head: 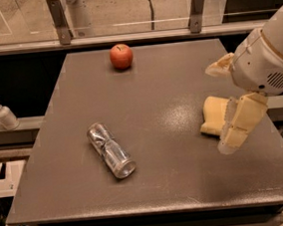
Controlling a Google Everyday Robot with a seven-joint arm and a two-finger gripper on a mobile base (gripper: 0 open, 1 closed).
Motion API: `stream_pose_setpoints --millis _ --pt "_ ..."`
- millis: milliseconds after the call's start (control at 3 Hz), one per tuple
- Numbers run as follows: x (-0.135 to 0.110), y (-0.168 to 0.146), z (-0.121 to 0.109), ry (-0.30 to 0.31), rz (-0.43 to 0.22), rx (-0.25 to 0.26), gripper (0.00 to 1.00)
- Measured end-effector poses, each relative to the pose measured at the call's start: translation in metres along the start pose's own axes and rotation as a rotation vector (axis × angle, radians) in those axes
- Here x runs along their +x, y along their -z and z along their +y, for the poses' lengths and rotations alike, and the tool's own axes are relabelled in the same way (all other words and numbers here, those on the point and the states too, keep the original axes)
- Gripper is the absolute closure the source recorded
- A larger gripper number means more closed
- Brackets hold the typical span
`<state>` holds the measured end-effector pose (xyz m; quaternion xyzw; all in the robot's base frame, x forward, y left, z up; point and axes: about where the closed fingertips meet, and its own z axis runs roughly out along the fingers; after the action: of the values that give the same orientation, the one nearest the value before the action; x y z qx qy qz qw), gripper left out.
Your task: Pick redbull can
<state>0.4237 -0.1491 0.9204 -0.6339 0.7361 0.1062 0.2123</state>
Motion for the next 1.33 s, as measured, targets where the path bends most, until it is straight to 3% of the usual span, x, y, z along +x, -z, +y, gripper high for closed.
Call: stream_pose_setpoints --millis 667,1000,1333 --pt "-0.043 -0.051 0.016 0.045 -0.262 -0.152 0.00" --pt "-0.060 -0.063 0.032 0.041 -0.363 -0.196 0.00" --pt "-0.065 -0.063 0.034 0.040 -0.382 -0.204 0.00"
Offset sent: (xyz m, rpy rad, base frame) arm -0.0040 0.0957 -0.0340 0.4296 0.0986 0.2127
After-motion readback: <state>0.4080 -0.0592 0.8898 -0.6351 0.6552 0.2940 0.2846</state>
